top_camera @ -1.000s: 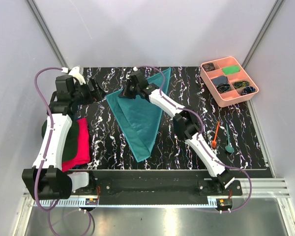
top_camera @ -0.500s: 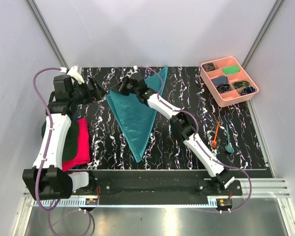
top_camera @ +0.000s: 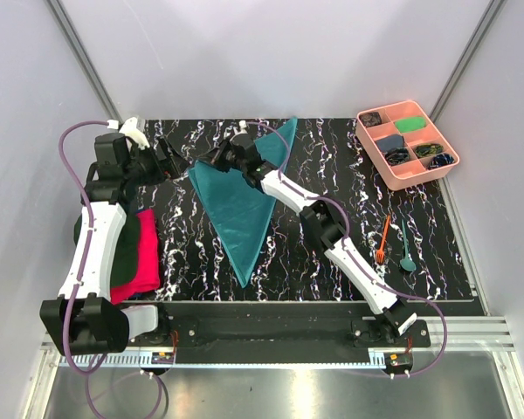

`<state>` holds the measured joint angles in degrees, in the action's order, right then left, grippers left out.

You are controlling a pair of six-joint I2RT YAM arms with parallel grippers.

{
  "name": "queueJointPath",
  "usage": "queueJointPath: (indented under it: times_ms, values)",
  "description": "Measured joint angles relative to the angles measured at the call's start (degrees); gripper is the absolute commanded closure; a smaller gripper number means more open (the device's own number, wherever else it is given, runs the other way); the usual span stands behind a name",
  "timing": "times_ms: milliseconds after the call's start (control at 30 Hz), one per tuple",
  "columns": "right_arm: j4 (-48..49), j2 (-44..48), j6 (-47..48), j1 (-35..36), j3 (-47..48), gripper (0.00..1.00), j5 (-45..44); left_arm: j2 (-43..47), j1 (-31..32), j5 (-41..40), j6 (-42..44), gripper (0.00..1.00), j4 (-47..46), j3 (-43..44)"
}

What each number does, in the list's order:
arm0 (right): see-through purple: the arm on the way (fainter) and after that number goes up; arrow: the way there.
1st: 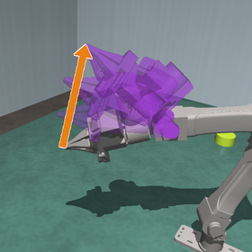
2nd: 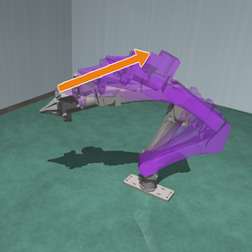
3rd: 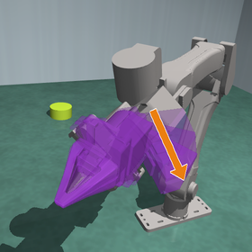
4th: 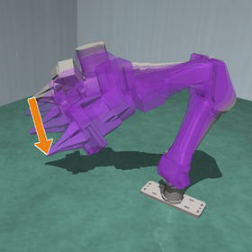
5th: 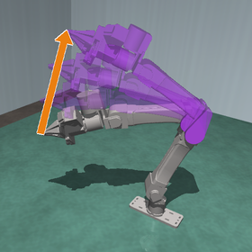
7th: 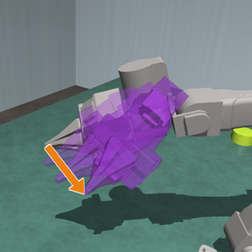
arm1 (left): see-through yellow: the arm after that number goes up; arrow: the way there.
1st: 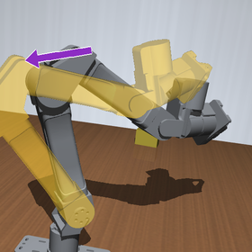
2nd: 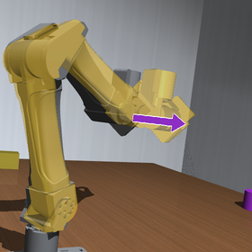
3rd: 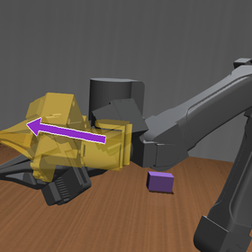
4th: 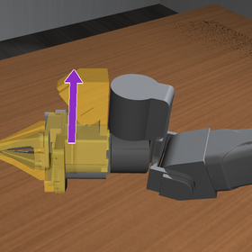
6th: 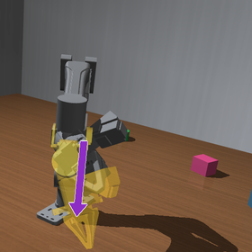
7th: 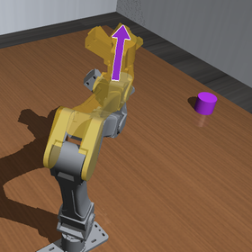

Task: Fold the napkin, place the utensils inside, and roll it up
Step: Fold the napkin

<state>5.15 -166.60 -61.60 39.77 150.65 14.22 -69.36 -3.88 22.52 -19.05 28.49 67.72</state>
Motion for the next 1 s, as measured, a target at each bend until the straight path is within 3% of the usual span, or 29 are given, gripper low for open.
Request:
queueJointPath:
  times_ms: [100,133,167,233,267,400,567,667,800,1000]
  values:
    - [0.20,-0.83,-0.15,0.00,0.09,0.97,-0.17,0.00,-0.07,0.15,-0.07,0.08,0.02,0.00]
    - [0.22,-1.09,-0.15,0.00,0.11,0.89,-0.20,-0.02,-0.11,0.26,-0.07,0.08,0.00,0.00]
    - [0.20,-1.33,-0.17,0.00,0.11,0.74,-0.22,-0.02,-0.13,0.31,-0.09,0.08,0.00,0.00]
    - [0.20,-1.73,-0.26,0.00,0.13,0.64,-0.17,-0.02,-0.20,0.44,-0.13,0.08,0.00,0.00]
    - [0.24,-1.88,-0.11,0.00,0.22,0.53,-0.15,-0.02,-0.22,0.48,-0.22,0.08,0.00,0.00]
    - [0.46,-1.97,1.03,0.04,0.68,0.33,0.39,-0.02,-0.22,0.74,-0.28,0.07,-0.02,-0.07]
    - [2.12,-1.57,3.56,0.04,0.59,0.30,2.05,-0.11,-0.26,0.83,-0.28,0.07,-0.31,-0.39]
    - [2.25,1.66,5.31,-0.04,-4.66,0.30,3.39,-0.13,-0.33,0.81,-0.26,0.08,-0.37,-0.44]
    - [2.75,11.87,8.44,-0.61,-19.91,0.29,5.16,-0.13,-0.37,0.81,-0.26,0.08,-0.44,-0.66]
    - [4.09,39.71,14.05,-6.12,-54.42,0.29,5.33,-0.13,-0.37,0.81,-0.28,0.08,-0.90,-0.76]
